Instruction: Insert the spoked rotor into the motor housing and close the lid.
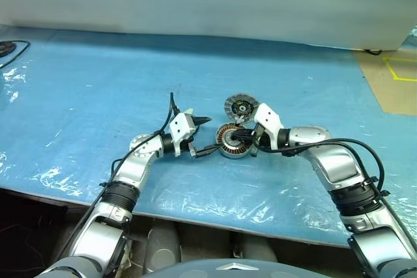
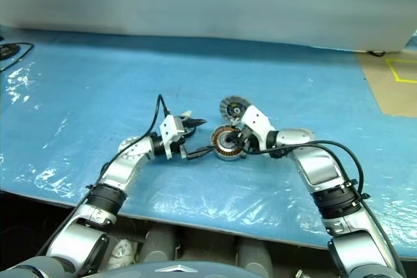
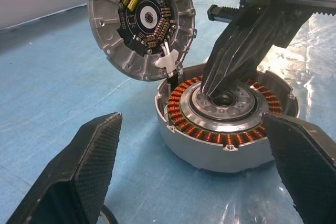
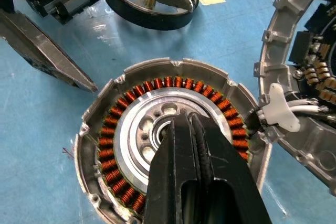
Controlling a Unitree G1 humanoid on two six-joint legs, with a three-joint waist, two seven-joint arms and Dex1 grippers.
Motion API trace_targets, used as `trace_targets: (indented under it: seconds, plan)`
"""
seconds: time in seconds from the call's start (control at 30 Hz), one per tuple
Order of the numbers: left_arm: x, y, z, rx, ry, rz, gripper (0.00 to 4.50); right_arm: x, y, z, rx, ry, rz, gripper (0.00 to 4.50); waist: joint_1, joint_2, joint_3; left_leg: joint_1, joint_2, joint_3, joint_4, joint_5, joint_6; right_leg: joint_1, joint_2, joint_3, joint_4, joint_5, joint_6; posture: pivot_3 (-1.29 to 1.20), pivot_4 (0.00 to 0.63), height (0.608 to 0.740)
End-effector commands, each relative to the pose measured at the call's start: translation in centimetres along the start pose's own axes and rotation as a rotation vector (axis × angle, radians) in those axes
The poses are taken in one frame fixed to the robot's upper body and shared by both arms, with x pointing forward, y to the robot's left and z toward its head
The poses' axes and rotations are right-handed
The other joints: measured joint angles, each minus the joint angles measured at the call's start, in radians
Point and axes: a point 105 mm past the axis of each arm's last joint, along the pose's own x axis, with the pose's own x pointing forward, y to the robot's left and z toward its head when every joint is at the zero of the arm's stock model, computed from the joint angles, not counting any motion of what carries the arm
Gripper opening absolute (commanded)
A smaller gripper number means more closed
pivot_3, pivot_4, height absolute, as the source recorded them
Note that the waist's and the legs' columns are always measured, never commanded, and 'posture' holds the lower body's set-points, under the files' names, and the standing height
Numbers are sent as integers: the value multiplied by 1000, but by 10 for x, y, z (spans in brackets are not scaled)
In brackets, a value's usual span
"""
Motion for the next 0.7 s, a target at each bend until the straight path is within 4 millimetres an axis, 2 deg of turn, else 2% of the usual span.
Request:
trace_targets:
  seconds: [0.03, 0.3, 0.47, 0.57, 0.7]
  plan:
    - [1, 8, 21, 33, -74, 19, 4500, -8, 2, 28, 30, -139, 33, 23, 0, 0, 0, 0, 0, 0, 0, 0, 0, 0, 0, 0, 0, 0, 0, 0, 150, 740]
    - [2, 10, 28, 15, -109, 21, 4500, -10, 4, 34, 4, -163, 53, 23, 1, 0, 0, -1, 0, 0, 0, 0, 0, -1, 0, 0, 0, 0, 0, 0, 150, 740]
    - [-4, 16, 32, 17, -99, 21, 4500, -11, 11, 26, -38, -104, 97, 23, 1, 0, 0, -1, 0, 0, 0, 0, 0, -1, 0, 0, 0, 0, 0, 0, 150, 740]
    - [-9, 24, 31, 12, -41, 8, 4500, -12, 13, 23, -58, -78, 107, 23, 0, 0, 0, -1, 0, 0, 0, 0, 0, -1, 0, 0, 0, 0, 0, 0, 150, 740]
    - [-16, 42, 44, -2, -18, 30, 4500, -13, 15, 23, -70, -72, 112, 23, 1, 0, 0, -1, 0, 0, 0, 0, 0, -1, 0, 0, 0, 0, 0, 0, 150, 740]
